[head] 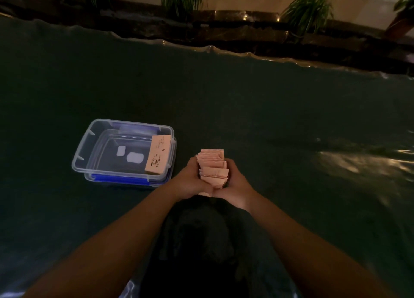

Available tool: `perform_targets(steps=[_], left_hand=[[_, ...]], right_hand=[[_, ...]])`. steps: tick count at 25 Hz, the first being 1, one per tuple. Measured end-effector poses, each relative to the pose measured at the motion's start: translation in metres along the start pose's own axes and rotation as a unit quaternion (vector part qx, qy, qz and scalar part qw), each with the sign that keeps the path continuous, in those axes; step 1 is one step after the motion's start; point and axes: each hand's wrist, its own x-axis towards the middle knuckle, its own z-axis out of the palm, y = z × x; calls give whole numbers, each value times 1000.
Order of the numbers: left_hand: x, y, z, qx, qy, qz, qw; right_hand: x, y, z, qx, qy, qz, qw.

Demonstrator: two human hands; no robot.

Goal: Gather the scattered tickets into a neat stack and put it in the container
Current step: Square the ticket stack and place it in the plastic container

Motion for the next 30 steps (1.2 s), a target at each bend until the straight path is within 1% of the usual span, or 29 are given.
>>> perform_targets(steps=[3,5,8,14,18,21,24,28,30], left_hand=[[0,0,4,27,12,51,998],[-1,-1,8,25,21,67,997],[0,-4,10,35,11,82,996],[7,-11,6,59,12,75,995],[11,-12,2,91,-17,64,994],[12,-14,4,119,-18,74,990],[13,-13,9,121,3,82,989],[15,-9,9,104,49,78,990],[14,-7,6,98,55,70,991]], right_hand=[[2,0,4,-52,23,-21,998],[1,0,7,-67,30,-23,997],[0,-1,9,-76,21,-21,997],[-2,-6,11,-63,-5,-8,998],[-2,-9,8,-87,-23,-11,996],[0,-9,10,-117,-17,-1,993],[3,-6,13,-127,-7,7,992],[6,-4,18,-98,18,11,995],[7,-3,16,-82,15,13,996]])
